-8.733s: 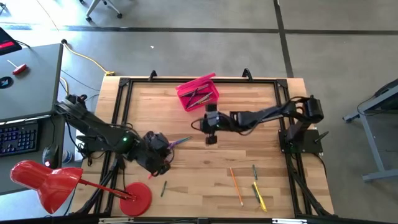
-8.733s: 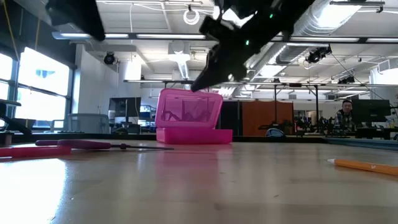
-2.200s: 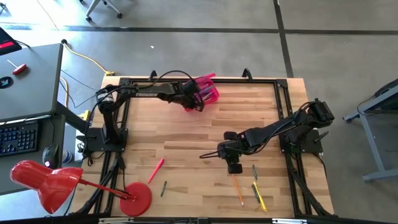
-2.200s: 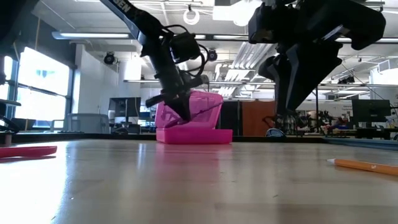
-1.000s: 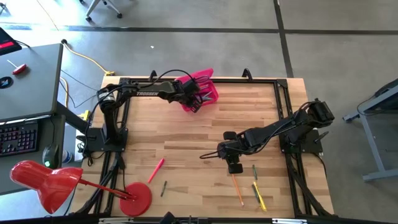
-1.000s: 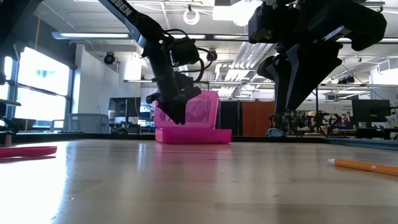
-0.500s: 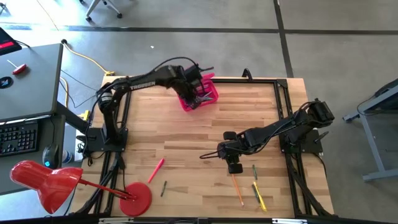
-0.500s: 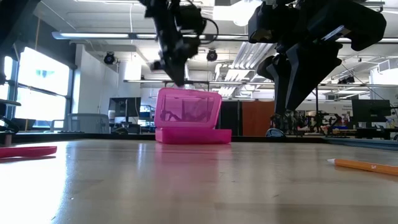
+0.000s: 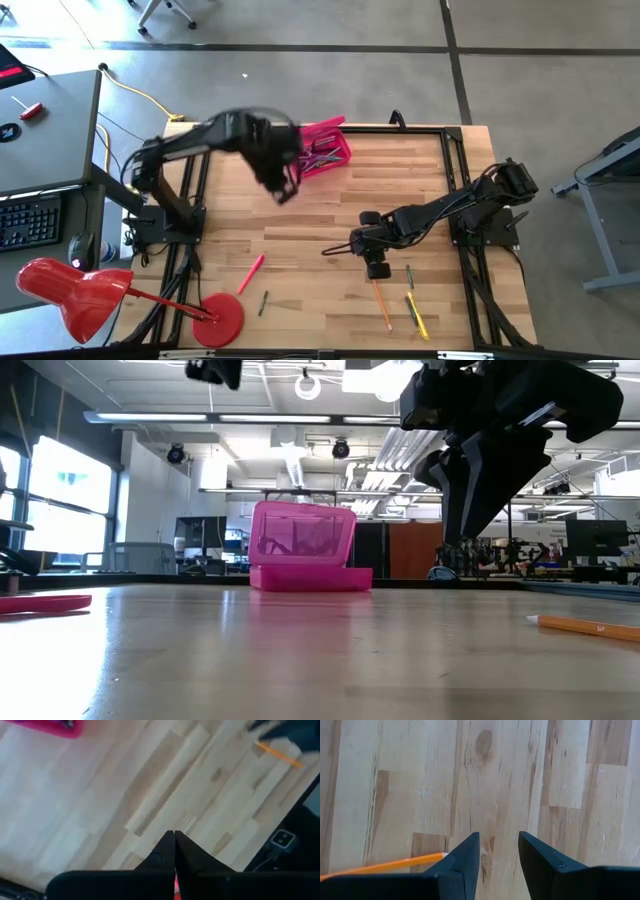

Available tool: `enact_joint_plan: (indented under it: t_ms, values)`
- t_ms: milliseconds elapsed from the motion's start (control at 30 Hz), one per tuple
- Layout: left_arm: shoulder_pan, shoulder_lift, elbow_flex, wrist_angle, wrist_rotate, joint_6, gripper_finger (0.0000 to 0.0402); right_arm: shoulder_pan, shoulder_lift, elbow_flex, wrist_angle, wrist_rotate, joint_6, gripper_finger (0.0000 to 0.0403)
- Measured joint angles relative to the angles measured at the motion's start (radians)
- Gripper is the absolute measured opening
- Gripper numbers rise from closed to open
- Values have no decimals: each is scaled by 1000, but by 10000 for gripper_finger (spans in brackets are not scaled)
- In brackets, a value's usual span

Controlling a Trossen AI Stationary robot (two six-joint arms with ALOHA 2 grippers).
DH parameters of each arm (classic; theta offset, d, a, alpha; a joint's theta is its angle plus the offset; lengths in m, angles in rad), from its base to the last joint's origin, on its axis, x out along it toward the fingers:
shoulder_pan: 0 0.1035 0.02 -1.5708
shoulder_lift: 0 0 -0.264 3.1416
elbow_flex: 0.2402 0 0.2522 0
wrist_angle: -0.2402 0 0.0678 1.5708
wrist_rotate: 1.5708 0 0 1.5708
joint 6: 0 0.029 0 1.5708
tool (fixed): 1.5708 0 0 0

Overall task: Pick & place school supplies into a supply box
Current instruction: Put the pink pen into the pink supply box

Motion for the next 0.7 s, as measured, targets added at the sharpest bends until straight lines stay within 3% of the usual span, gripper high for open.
enact_joint_plan:
  t_ms: [200,333,533,700]
  values:
    - [-362,-58,-117,-1,-189,-293,44,2,0,0,0,15,-8,114]
    - [-591,-54,-280,4,-308,-598,51,2,0,0,5,14,-9,114]
    - [-766,-56,-544,202,-248,-962,72,2,0,0,46,9,-24,114]
    - [-816,-58,-722,513,-179,-995,110,2,0,0,50,-12,-24,114]
